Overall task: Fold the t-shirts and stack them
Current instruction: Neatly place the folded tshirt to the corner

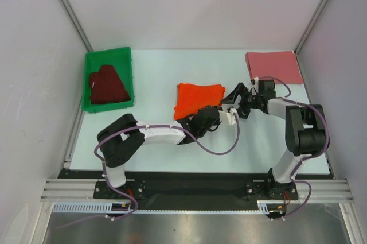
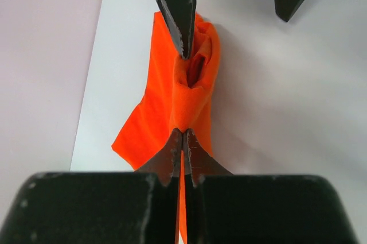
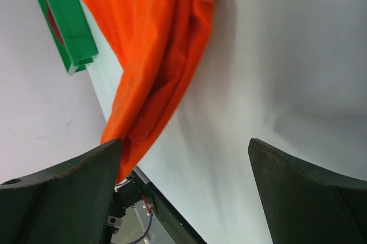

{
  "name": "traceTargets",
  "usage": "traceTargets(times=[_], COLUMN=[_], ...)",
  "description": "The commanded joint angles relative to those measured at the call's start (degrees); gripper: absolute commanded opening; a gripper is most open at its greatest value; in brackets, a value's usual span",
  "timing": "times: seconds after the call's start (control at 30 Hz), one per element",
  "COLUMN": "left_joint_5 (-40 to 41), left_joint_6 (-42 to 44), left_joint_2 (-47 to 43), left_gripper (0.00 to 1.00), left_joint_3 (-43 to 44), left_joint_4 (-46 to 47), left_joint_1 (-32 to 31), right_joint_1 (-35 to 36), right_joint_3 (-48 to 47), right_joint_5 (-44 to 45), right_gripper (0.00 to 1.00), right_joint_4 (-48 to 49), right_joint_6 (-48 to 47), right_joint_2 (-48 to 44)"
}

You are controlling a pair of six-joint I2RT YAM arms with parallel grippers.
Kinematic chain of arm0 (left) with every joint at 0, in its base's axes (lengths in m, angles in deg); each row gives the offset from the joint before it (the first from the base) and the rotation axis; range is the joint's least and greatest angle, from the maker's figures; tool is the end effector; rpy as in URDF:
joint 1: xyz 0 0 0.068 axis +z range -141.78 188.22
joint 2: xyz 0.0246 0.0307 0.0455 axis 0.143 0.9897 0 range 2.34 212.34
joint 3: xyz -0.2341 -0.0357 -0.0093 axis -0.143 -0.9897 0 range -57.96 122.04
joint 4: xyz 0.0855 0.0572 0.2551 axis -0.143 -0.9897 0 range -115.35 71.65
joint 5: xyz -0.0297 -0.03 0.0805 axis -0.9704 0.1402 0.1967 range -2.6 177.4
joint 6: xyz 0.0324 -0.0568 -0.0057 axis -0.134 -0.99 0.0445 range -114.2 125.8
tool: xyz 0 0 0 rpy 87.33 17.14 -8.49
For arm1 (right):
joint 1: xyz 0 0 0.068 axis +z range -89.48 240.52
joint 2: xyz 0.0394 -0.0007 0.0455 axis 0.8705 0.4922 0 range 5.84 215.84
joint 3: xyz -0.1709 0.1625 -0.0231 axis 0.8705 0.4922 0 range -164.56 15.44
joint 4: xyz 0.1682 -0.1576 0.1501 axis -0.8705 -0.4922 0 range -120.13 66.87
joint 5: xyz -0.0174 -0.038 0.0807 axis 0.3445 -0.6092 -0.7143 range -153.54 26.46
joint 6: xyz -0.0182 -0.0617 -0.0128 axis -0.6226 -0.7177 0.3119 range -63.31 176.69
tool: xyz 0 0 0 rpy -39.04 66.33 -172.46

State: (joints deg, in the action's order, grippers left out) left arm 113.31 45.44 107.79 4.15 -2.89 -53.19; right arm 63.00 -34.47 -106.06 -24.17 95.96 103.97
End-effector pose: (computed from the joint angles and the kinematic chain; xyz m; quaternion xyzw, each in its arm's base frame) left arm 0.2192 -0.3551 0.1413 0.5708 0.6200 0.0937 0.5300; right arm 0.3410 0.0499 0.0996 0.1559 0.8688 0.4333 0.1820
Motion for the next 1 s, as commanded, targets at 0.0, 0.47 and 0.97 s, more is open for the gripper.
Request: traceTargets(times=[0.0, 0.47, 0.97], left_joint_5=[-2.1, -3.2, -4.2], left_joint_6=[-1.6, -1.1, -1.3], left_joint_2=[-3.1, -3.9, -4.3], left_gripper=[0.0, 0.0, 0.0], left_joint_3=[0.6, -1.5, -1.8], left_joint_4=[1.0, 1.9, 2.6], left_joint_1=[0.8, 1.5, 1.9], right_joint_1=[1.2, 6.1, 6.0], right_joint_3=[-3.3, -8.8, -12.2], right_joint_5=[-3.1, 0.8, 2.5], right_gripper=[1.0, 1.0, 1.0], right_joint_4=[5.8, 11.4, 3.2], right_joint_6=[4.2, 18.1, 10.4], right_joint_2=[3.1, 11.9, 12.6])
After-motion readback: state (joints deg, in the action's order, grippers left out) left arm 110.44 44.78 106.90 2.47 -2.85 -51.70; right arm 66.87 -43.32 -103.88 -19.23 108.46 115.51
